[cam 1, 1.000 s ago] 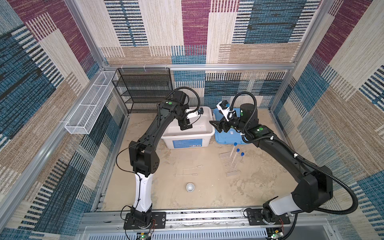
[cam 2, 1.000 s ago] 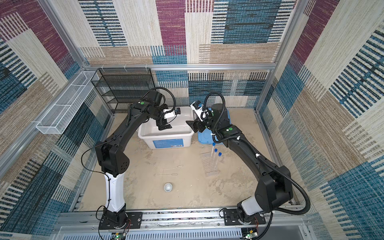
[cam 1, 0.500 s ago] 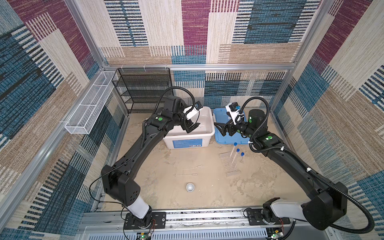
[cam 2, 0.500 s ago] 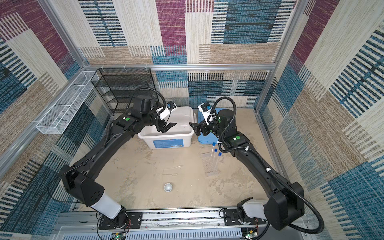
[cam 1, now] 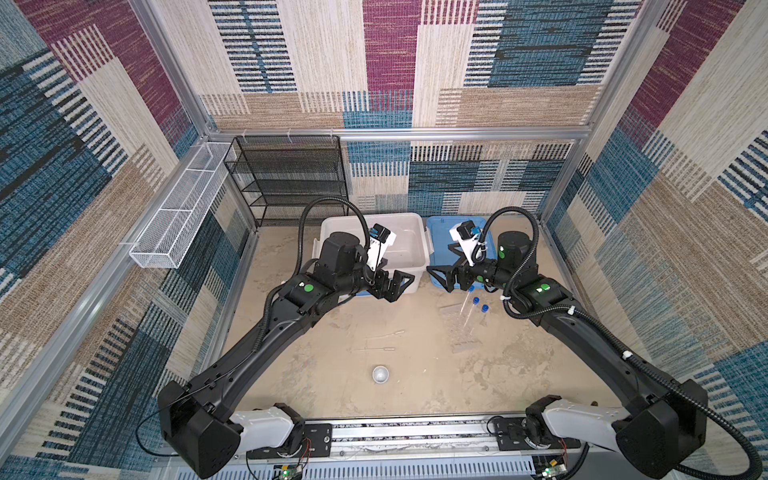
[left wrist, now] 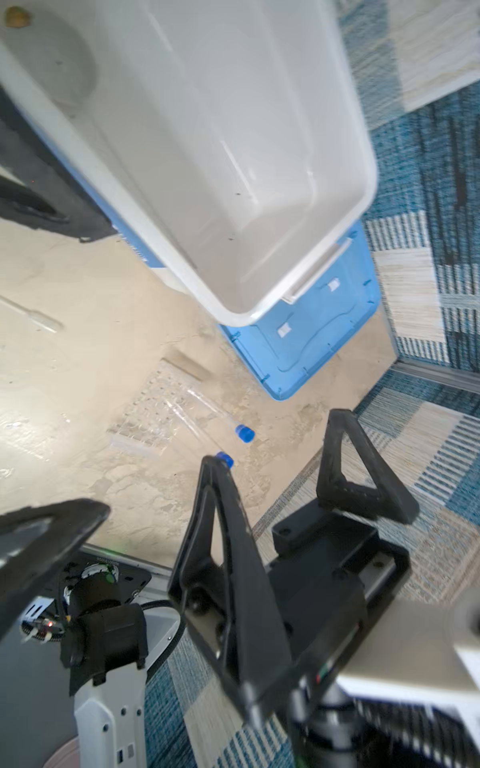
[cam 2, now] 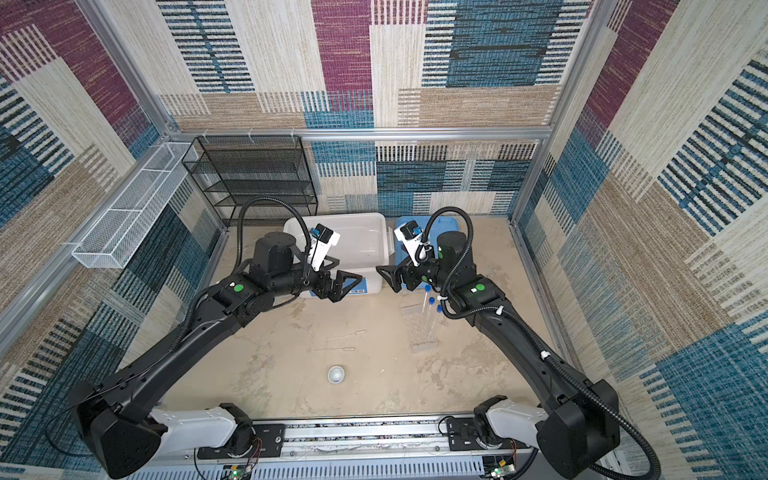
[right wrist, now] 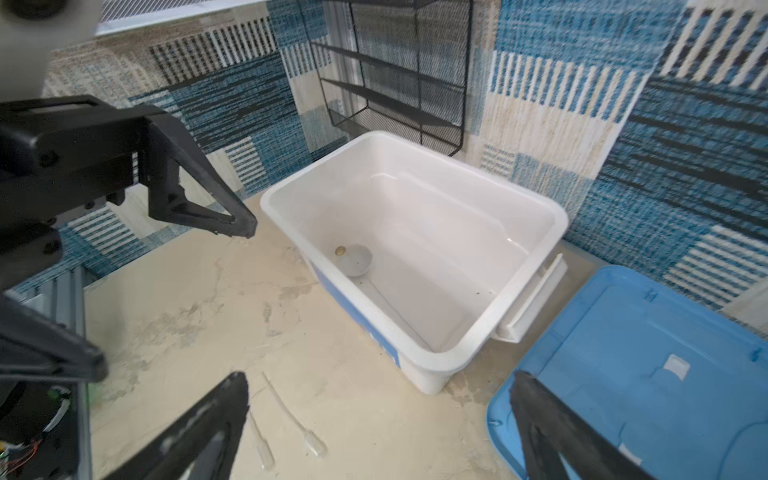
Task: Organize the chemistry lab equipment
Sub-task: 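Lift left gripper out of the bin and move to the white crucible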
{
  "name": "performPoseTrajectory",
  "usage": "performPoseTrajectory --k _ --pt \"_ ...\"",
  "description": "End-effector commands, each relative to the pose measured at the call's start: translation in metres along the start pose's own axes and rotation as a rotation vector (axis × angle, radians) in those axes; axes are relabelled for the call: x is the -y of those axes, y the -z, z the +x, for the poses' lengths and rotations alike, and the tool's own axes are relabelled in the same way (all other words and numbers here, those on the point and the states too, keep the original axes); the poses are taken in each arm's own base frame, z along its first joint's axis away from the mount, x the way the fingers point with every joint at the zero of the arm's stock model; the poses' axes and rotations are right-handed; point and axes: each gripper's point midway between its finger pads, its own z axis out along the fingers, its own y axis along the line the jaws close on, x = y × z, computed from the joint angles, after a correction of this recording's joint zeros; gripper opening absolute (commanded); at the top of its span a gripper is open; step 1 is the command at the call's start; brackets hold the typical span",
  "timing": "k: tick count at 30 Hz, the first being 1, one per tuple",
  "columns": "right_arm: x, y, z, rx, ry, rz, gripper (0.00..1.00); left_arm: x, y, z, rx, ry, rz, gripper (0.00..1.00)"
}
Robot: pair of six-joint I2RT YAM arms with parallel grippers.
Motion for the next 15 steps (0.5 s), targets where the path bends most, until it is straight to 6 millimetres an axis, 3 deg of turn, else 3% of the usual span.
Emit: performPoseTrajectory --k 1,7,13,15 --pt "-0.017 -0.003 0.017 -0.047 -0.005 -0.063 0.99 -0.019 0.007 0.036 -0.081 0.166 -0.126 0.98" --pt "-0.046 -0.015 0.044 -0.118 -0.006 -0.122 0.96 -0.029 0.019 0.097 -0.235 0.369 -0.243 0.95" --pt "-0.057 -0.023 0.067 -0.181 -0.070 -0.144 0.96 -0.016 0.009 0.172 -0.443 0.485 -0.257 0.90" --pt "-0.061 -0.025 0.077 -0.206 -0.080 -0.157 0.96 -0.015 0.007 0.187 -0.477 0.469 -0.279 0.90"
